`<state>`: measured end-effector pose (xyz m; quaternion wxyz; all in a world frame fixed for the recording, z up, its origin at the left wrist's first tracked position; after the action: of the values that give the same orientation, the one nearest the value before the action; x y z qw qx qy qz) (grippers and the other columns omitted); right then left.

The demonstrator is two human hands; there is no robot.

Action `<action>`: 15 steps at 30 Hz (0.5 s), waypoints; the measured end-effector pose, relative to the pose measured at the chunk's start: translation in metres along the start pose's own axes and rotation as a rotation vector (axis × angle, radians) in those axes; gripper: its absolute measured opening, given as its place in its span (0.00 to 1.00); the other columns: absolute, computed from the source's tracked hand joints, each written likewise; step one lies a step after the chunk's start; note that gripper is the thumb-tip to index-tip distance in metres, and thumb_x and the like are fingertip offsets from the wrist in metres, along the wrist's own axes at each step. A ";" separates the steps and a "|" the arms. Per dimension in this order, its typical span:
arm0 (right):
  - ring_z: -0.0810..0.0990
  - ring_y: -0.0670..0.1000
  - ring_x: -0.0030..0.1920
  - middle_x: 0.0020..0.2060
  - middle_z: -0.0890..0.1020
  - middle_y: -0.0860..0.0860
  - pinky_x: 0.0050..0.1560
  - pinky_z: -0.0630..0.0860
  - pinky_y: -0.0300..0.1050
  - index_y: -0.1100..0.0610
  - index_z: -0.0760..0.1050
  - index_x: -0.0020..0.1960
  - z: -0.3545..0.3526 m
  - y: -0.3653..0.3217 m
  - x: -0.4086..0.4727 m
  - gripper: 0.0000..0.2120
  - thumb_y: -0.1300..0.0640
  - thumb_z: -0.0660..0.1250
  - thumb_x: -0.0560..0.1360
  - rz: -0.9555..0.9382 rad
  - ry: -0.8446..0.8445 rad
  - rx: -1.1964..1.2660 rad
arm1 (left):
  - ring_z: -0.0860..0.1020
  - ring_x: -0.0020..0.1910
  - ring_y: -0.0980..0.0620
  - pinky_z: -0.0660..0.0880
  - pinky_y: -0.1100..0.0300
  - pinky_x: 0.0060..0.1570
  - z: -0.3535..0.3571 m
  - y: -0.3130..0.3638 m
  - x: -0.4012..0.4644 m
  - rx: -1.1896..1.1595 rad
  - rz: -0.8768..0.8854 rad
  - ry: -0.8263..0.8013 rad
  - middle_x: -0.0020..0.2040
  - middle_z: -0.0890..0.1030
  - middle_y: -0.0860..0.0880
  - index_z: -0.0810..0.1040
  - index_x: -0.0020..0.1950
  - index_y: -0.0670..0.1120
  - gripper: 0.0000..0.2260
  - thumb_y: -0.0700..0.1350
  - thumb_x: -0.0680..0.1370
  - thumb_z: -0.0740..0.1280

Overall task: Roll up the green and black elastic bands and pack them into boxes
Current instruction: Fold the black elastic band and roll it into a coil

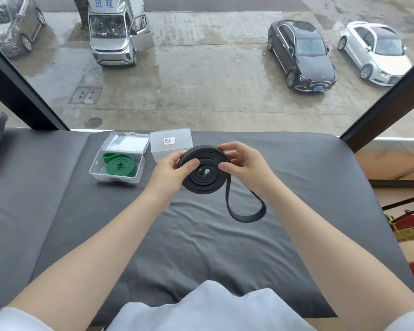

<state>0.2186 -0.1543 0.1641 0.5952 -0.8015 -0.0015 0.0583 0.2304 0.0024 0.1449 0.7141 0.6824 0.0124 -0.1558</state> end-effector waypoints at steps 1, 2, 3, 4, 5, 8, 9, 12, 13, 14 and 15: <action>0.83 0.56 0.45 0.46 0.84 0.53 0.55 0.77 0.59 0.42 0.76 0.49 -0.002 -0.001 0.001 0.15 0.60 0.69 0.69 -0.008 -0.009 -0.047 | 0.80 0.37 0.60 0.77 0.65 0.38 0.002 -0.005 -0.001 -0.007 -0.027 -0.016 0.41 0.83 0.53 0.78 0.48 0.49 0.06 0.39 0.76 0.66; 0.83 0.56 0.45 0.46 0.85 0.53 0.55 0.77 0.59 0.42 0.76 0.49 -0.003 -0.002 0.002 0.15 0.62 0.69 0.70 -0.016 -0.028 -0.099 | 0.80 0.38 0.58 0.76 0.63 0.40 0.005 -0.009 -0.001 0.006 -0.064 -0.049 0.42 0.82 0.51 0.77 0.47 0.48 0.05 0.39 0.76 0.66; 0.83 0.56 0.46 0.46 0.84 0.53 0.55 0.77 0.58 0.43 0.76 0.49 -0.004 -0.003 0.003 0.16 0.63 0.68 0.71 -0.021 -0.055 -0.145 | 0.79 0.39 0.56 0.76 0.61 0.44 0.007 -0.012 -0.001 0.058 -0.097 -0.098 0.42 0.81 0.50 0.77 0.46 0.48 0.04 0.39 0.76 0.67; 0.83 0.55 0.46 0.46 0.84 0.52 0.55 0.77 0.56 0.45 0.77 0.50 -0.004 -0.003 0.004 0.15 0.65 0.68 0.71 -0.021 -0.086 -0.188 | 0.79 0.41 0.54 0.75 0.59 0.47 0.009 -0.012 0.000 0.148 -0.122 -0.158 0.43 0.81 0.49 0.76 0.46 0.47 0.04 0.39 0.75 0.68; 0.83 0.54 0.45 0.46 0.84 0.52 0.54 0.78 0.53 0.48 0.77 0.51 -0.002 -0.004 0.005 0.14 0.65 0.68 0.72 -0.022 -0.120 -0.232 | 0.79 0.43 0.53 0.75 0.57 0.50 0.011 -0.012 0.001 0.246 -0.144 -0.222 0.44 0.82 0.48 0.76 0.46 0.47 0.05 0.39 0.73 0.70; 0.81 0.49 0.42 0.45 0.84 0.51 0.50 0.76 0.44 0.52 0.77 0.55 0.009 -0.009 0.006 0.13 0.64 0.68 0.72 -0.028 -0.209 -0.328 | 0.82 0.48 0.51 0.76 0.56 0.52 0.020 -0.006 0.002 0.461 -0.185 -0.367 0.48 0.84 0.49 0.76 0.53 0.49 0.16 0.46 0.67 0.74; 0.81 0.48 0.42 0.45 0.84 0.50 0.50 0.77 0.44 0.52 0.77 0.55 0.012 -0.011 0.007 0.13 0.64 0.68 0.72 -0.029 -0.230 -0.340 | 0.82 0.49 0.52 0.76 0.56 0.52 0.022 -0.002 0.003 0.533 -0.159 -0.385 0.48 0.84 0.50 0.77 0.54 0.51 0.17 0.47 0.67 0.74; 0.82 0.51 0.44 0.45 0.84 0.50 0.53 0.78 0.51 0.48 0.74 0.53 0.015 -0.015 0.009 0.13 0.62 0.69 0.72 -0.040 -0.223 -0.316 | 0.81 0.46 0.51 0.75 0.55 0.52 0.023 0.005 0.005 0.529 -0.072 -0.335 0.47 0.84 0.48 0.79 0.51 0.49 0.08 0.42 0.73 0.71; 0.82 0.51 0.44 0.45 0.84 0.50 0.54 0.77 0.52 0.47 0.72 0.52 0.012 -0.014 0.010 0.14 0.61 0.70 0.71 -0.029 -0.203 -0.282 | 0.81 0.44 0.52 0.76 0.57 0.51 0.023 0.004 0.004 0.454 -0.072 -0.314 0.45 0.84 0.47 0.79 0.50 0.49 0.07 0.40 0.74 0.70; 0.81 0.50 0.43 0.45 0.84 0.50 0.54 0.77 0.53 0.47 0.71 0.51 0.009 -0.009 0.010 0.14 0.60 0.70 0.71 -0.009 -0.186 -0.244 | 0.80 0.42 0.53 0.76 0.59 0.48 0.022 0.001 0.002 0.374 -0.076 -0.293 0.44 0.83 0.47 0.79 0.49 0.48 0.07 0.38 0.74 0.69; 0.81 0.50 0.43 0.45 0.83 0.49 0.55 0.77 0.54 0.47 0.70 0.50 0.007 -0.003 0.010 0.14 0.60 0.70 0.71 0.016 -0.179 -0.202 | 0.80 0.40 0.55 0.77 0.61 0.45 0.020 -0.003 0.002 0.294 -0.086 -0.262 0.42 0.83 0.49 0.79 0.49 0.49 0.07 0.37 0.75 0.68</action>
<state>0.2280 -0.1458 0.1645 0.5085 -0.8488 -0.0544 0.1339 0.2277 -0.0176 0.1432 0.5949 0.7521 -0.0744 -0.2736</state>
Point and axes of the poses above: each hand's wrist, its own x-axis towards the middle knuckle, its own z-axis out of the palm, y = z × x, the point moved 10 cm from there along x, towards the middle knuckle
